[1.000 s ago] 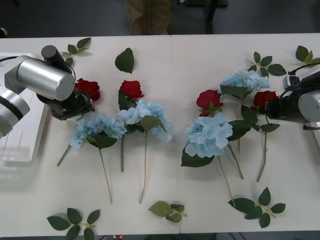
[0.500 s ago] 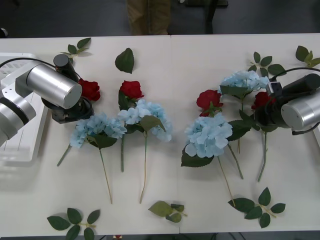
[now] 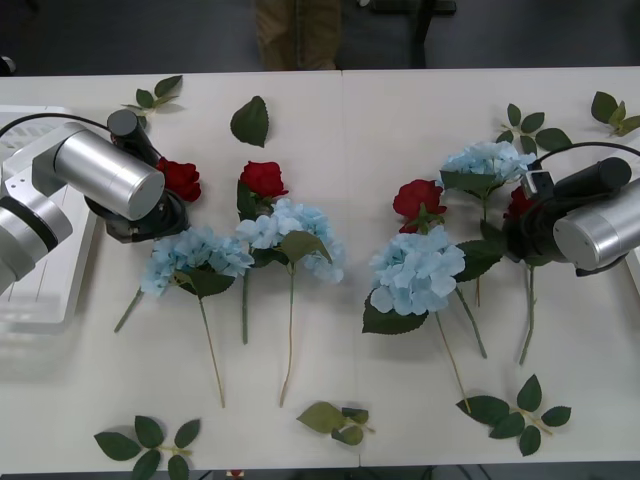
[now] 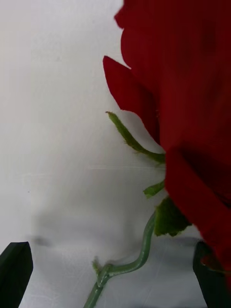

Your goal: Place the red flowers into the right box and the blue flowers into the left box. If a person shows an open palm, hand one flower to the person first, then continue sorting.

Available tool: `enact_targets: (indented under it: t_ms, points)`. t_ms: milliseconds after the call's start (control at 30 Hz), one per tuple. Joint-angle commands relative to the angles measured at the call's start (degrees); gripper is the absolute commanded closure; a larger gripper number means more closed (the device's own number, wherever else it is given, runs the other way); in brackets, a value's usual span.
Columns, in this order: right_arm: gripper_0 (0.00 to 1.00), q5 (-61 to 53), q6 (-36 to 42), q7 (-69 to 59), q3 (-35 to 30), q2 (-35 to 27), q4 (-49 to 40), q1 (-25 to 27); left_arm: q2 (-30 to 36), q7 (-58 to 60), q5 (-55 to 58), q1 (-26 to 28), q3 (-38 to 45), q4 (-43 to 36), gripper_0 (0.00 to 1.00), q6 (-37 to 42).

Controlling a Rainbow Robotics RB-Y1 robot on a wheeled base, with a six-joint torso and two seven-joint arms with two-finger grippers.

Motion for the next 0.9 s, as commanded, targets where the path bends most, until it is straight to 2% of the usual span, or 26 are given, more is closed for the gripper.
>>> enact_targets:
  t_ms: [33,233,500,533,567,600,633,667,900]
  points:
    - [1.00,-0.39,-0.61,1.87,-0.87,0.58,-0.51,-2.44,-0.25,1.15,-1.65,3.33,-1.15,0.16,0.03,-2.82]
    - [1.00,-5.04,2.64,4.95,-4.74,-1.53,-1.03,-4.38,-0.16,0.09,-2.00,3.50,-1.15,0.16,0.03,0.08]
    - [1.00,-12.43,11.17,12.07,-10.89,-11.02,-1.12,-9.56,0.89,-3.24,-3.49,6.14,-1.15,-0.27,0.02,-1.15]
    - [1.00,-12.78,12.22,13.04,-10.89,-13.13,-1.12,-10.27,1.16,-4.30,-3.49,6.58,-1.06,-0.27,0.06,-1.76]
    - [1.00,-12.78,12.66,13.39,-10.98,-14.01,-1.12,-10.44,1.33,-4.74,-3.49,6.76,-1.15,-0.27,0.15,-2.03]
    - [1.00,-12.95,13.10,14.35,-10.98,-16.03,-1.12,-10.71,1.51,-5.53,-3.23,6.93,-1.06,-0.27,0.66,-2.20]
    - [1.00,-13.13,13.02,15.50,-10.98,-18.05,-1.12,-10.71,1.69,-5.53,-2.79,6.93,-1.15,-0.27,0.97,-2.20]
    - [1.00,-13.31,13.02,16.55,-10.98,-19.81,-1.03,-10.71,1.77,-5.71,-2.26,7.02,-1.15,-0.27,1.00,-2.20]
    - [1.00,-14.80,10.73,22.44,-10.89,-26.31,5.56,-10.62,1.86,-5.88,-0.68,7.11,-1.15,-0.27,1.00,-2.20]
